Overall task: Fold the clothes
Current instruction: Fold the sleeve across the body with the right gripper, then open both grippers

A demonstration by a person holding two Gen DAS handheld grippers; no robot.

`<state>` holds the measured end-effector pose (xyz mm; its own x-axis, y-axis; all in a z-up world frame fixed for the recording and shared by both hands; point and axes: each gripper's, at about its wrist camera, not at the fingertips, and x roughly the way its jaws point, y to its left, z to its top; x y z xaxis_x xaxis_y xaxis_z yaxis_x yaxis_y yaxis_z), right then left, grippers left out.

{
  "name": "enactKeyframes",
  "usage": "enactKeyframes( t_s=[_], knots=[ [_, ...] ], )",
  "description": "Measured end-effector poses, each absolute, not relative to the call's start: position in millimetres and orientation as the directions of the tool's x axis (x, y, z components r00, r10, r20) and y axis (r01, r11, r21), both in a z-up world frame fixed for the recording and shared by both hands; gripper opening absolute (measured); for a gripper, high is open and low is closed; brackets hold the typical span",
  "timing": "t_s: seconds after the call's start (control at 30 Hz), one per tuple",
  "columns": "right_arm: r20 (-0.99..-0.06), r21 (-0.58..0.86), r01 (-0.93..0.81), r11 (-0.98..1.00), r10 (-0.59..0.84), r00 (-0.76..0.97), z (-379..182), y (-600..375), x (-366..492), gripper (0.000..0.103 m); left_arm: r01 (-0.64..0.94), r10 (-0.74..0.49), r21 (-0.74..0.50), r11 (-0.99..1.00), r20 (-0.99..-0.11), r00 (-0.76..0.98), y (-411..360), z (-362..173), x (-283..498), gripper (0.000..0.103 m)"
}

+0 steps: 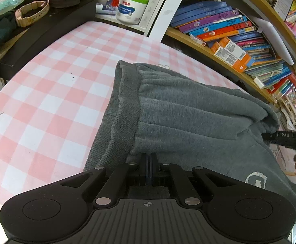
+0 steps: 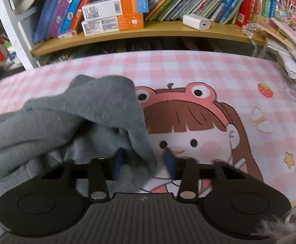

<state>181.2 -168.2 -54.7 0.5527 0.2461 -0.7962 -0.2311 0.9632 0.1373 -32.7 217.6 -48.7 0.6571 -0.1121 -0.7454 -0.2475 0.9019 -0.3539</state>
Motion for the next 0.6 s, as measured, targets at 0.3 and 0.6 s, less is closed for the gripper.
enactKeyframes(
  t_s=[0.3, 0.6],
  knots=[
    [-0.638, -0.024, -0.239, 0.971, 0.169, 0.751, -2.0, -178.1, 154.5, 0.01, -0.244, -0.112, -0.344, 0.907, -0.754, 0.647, 219.4, -46.8, -35.8, 0.005],
    [-0.48, -0.359, -0.196, 0.913, 0.0, 0.877, 51.2, -204.4, 119.8, 0.01, -0.246, -0.119, -0.359, 0.901, -0.747, 0.654, 222.1, -48.4, -38.6, 0.005]
  ],
)
